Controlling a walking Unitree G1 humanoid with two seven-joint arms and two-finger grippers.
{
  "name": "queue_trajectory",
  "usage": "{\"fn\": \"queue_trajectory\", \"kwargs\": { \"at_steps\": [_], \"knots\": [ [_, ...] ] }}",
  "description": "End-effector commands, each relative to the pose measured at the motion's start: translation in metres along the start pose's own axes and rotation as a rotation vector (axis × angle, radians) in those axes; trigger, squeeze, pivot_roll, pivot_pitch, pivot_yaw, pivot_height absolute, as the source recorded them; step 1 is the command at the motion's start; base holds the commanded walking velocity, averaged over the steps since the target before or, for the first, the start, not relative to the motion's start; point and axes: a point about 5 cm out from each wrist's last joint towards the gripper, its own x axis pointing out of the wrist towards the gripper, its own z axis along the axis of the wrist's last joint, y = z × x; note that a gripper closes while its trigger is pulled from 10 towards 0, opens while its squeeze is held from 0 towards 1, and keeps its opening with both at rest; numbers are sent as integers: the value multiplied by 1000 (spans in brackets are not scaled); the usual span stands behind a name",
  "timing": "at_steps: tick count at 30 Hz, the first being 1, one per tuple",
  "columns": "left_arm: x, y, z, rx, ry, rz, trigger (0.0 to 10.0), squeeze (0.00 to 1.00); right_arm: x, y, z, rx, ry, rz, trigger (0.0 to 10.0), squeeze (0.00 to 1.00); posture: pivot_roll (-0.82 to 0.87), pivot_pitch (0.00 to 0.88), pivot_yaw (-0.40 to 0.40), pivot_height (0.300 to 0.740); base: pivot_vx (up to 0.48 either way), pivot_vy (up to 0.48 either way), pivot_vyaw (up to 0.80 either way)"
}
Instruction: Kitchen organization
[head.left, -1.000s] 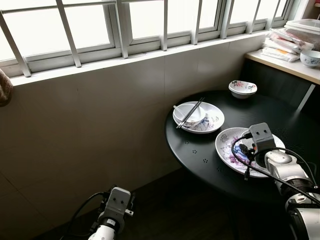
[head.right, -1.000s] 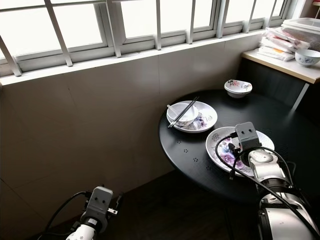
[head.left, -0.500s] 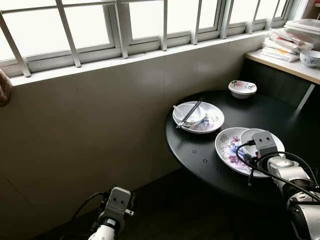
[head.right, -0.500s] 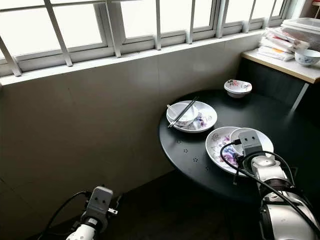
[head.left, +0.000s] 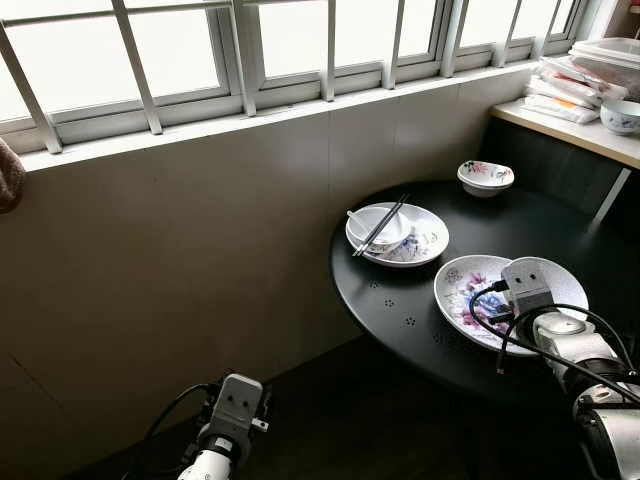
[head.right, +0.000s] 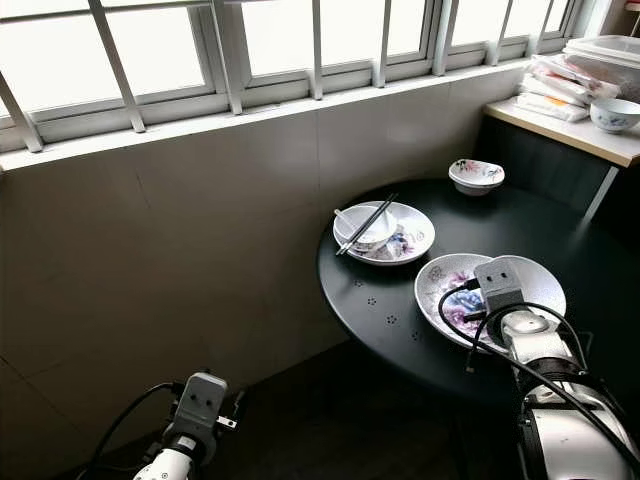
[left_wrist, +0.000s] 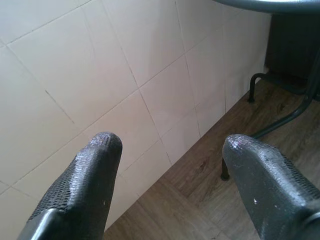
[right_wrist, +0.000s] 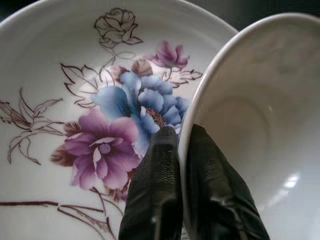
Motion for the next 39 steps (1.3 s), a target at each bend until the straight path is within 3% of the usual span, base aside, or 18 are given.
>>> {"fn": "queue_trajectory", "kwargs": {
  "at_steps": [1,8,14,16,19,28,34,38,39],
  "knots": [
    [0,-1,-2,-8,12,-5,10000,0,-1,-5,3,-41,-15,-26,0,0,-22,0,-2,740,0,0,0],
    [-1,-1,-3,-10,13,-5,10000,0,-3,-2,30,-229,-200,-134,0,0,-20,0,0,740,0,0,0],
    [-1,0,-3,-11,13,-5,10000,0,-5,8,41,-284,-305,-185,0,0,-19,0,1,740,0,0,0],
    [-1,0,-2,-11,12,-5,10000,0,-10,20,50,-297,-435,-209,0,0,-18,0,3,740,0,0,0],
    [0,0,-2,-11,12,-6,10000,0,-14,36,56,-296,-536,-168,0,0,-18,0,4,740,0,0,0],
    [1,4,-3,-7,13,-8,10000,0,-46,103,72,-483,-906,-6,0,0,-23,0,21,740,0,0,622],
    [2,6,-2,-3,8,-5,10000,0,-66,135,72,-548,-1041,86,0,0,-20,0,21,740,0,0,800],
    [3,7,-2,-3,6,-2,10000,0,-67,150,60,-552,-1015,169,0,0,-18,0,21,740,0,0,800],
    [3,7,-2,-3,5,-2,10000,0,-67,154,56,-546,-1001,199,1490,0,-17,0,20,740,0,0,800]
  ]
}}
